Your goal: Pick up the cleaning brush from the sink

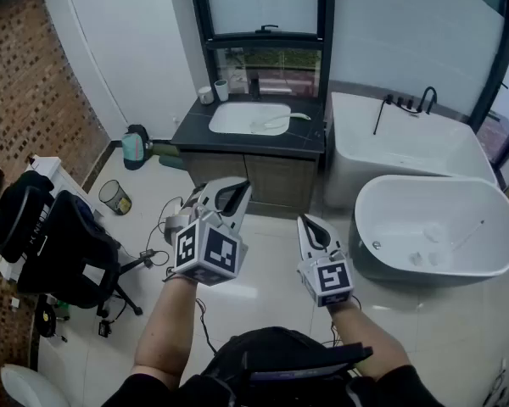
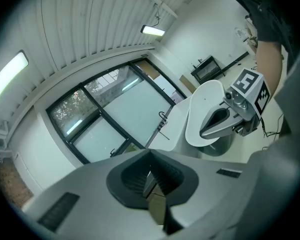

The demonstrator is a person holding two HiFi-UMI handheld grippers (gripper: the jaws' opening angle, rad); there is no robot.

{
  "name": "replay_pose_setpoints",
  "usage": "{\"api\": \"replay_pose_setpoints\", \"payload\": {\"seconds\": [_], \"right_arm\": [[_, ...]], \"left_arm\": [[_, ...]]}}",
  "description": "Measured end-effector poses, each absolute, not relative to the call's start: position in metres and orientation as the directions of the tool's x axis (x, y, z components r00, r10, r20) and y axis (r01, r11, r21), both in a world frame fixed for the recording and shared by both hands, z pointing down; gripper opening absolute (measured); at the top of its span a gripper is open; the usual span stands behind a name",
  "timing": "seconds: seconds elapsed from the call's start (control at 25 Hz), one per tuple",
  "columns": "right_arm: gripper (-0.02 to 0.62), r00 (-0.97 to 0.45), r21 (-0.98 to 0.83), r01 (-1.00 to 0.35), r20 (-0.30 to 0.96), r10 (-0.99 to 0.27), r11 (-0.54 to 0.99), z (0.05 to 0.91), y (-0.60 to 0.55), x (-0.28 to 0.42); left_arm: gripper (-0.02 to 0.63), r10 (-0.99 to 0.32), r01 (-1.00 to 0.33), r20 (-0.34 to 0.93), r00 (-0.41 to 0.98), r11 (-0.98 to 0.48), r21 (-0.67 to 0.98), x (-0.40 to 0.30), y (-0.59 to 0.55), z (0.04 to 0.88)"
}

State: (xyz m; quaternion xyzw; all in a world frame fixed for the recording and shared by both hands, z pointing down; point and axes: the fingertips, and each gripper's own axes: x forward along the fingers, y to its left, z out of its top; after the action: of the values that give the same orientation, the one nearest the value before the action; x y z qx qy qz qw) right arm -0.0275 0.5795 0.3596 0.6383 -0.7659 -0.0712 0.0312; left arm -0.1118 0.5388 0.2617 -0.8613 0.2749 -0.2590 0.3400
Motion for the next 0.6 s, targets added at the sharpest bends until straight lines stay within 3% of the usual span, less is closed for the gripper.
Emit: {"api": "replay_pose_setpoints", "payload": {"seconds": [0.24,0.6], "right_arm": [[0.000,-0.240,0.108,-0.967,-0.060,-0.969,0.232,0.349,0.535,0.001],[0.000,-0.256,0.151,-0.957,-0.033,-0.966,0.248,0.334,0.379,0.015]], "left_arm": [[0.005,-0.655,-0.334,0.283,0.701,-0.652,-0.681,-0.092,0.512,0.282],[0.005,-0.663,-0.431,0.271,0.698,-0.691,-0.580,-0.103,0.367,0.299]]}}
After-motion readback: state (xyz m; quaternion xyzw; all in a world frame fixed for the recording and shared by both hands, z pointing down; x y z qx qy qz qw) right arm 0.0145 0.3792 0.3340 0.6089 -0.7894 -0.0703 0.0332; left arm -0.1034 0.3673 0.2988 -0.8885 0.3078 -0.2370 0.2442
